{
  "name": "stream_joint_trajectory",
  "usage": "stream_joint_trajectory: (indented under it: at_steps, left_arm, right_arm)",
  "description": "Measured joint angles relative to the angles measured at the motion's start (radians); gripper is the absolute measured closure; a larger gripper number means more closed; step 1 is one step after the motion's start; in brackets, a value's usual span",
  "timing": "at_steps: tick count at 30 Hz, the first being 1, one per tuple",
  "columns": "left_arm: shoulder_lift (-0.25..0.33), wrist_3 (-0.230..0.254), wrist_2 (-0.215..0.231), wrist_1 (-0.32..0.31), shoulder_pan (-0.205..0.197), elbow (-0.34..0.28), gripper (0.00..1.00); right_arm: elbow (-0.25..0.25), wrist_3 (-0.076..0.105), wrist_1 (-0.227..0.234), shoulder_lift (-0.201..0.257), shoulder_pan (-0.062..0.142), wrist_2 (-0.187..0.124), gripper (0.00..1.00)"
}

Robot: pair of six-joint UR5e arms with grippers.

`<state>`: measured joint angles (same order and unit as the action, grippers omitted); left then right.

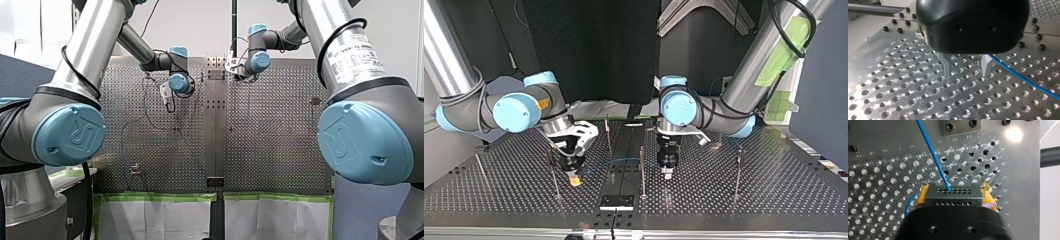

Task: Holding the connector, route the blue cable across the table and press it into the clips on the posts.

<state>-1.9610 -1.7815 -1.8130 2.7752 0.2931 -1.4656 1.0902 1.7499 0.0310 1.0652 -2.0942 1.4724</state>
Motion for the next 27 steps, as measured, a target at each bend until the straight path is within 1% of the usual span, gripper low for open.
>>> stream_joint_trajectory:
  at_steps: [3,5,12,15,19,27]
  left_arm:
    - [0.0,0.001,-0.002,0.022,0.002,0.0,0.0]
    - [0.001,0.004,-0.011,0.042,0.003,0.0,0.0]
    - [0.005,0.004,-0.072,0.113,0.012,-0.003,0.0]
    - [0.021,0.001,-0.087,0.144,0.025,-0.016,0.0]
    - [0.057,-0.015,-0.089,0.168,0.043,-0.046,0.0]
    - [0.132,-0.036,-0.093,0.17,0.072,-0.119,0.0]
  right_arm:
    - [0.0,-0.002,-0.001,0.001,-0.001,0.0,1.0]
    - [0.0,-0.004,-0.003,0.003,-0.003,0.0,1.0]
    - [0.0,-0.007,-0.007,0.006,-0.004,0.002,1.0]
    - [0.0,-0.008,-0.009,0.008,-0.002,0.007,1.0]
    - [0.0,-0.009,-0.011,0.009,-0.002,0.013,1.0]
    - [0.0,-0.014,-0.019,0.009,-0.004,0.029,1.0]
